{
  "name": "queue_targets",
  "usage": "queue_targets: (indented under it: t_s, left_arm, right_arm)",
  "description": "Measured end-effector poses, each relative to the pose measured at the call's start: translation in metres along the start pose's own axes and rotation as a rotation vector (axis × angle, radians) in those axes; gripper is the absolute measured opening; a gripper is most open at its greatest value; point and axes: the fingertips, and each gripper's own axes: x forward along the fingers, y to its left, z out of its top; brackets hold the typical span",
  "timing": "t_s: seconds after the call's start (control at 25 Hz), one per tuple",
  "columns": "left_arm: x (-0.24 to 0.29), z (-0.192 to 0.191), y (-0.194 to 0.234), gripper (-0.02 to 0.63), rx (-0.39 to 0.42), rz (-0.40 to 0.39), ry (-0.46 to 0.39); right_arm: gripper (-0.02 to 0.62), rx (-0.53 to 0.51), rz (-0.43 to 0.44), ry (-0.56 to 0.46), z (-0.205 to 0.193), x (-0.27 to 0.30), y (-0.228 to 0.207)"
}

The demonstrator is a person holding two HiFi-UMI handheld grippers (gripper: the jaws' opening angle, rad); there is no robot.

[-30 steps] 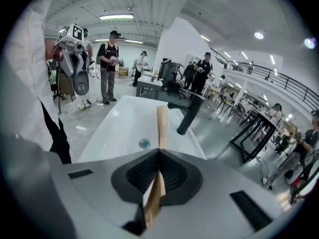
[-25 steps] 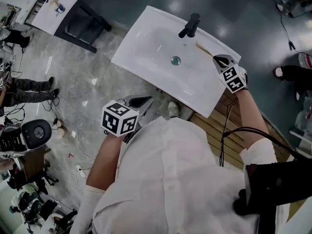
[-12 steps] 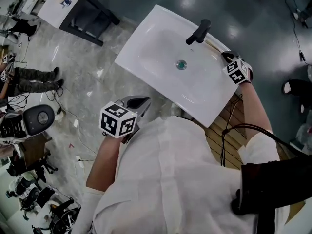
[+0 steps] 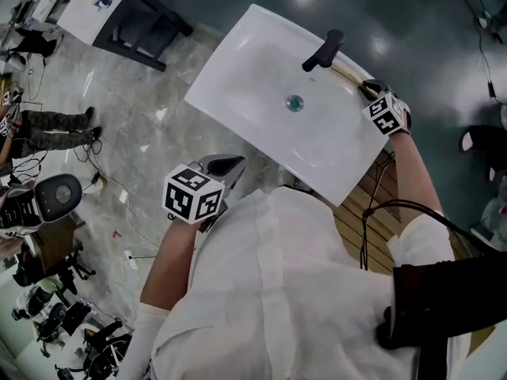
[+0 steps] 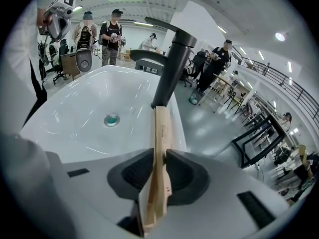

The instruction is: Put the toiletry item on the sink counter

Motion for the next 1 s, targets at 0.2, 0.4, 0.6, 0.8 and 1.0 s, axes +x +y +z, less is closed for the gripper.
queue_targets:
  t_s: [0.2, 0.4, 0.6, 0.8, 1.0]
  left_arm:
    - [-0.002, -0.005, 0.000, 0.006, 0.005, -0.006, 0.000]
    - [-0.009, -0.011, -0.003, 0.006, 0.019, -0.017, -0.010]
    - [-0.021, -0.021, -0.002, 0.006, 0.037, -0.035, -0.024]
    - [-0.040, -0.044, -0.003, 0.006, 0.063, -0.069, -0.034]
    - [-0.068, -0.071, -0.007, 0.006, 0.097, -0.108, -0.040]
  right_arm:
    - [0.078, 0.013, -0.005, 0.006, -0.001, -0.005, 0.002]
    - [0.092, 0.024, -0.031, 0.004, 0.000, -0.019, 0.006]
    - [0.091, 0.044, -0.073, -0.003, 0.014, -0.038, 0.015]
    - [0.089, 0.069, -0.107, -0.023, 0.041, -0.065, 0.048]
    - [0.035, 0.176, -0.118, -0.063, 0.070, -0.099, 0.100]
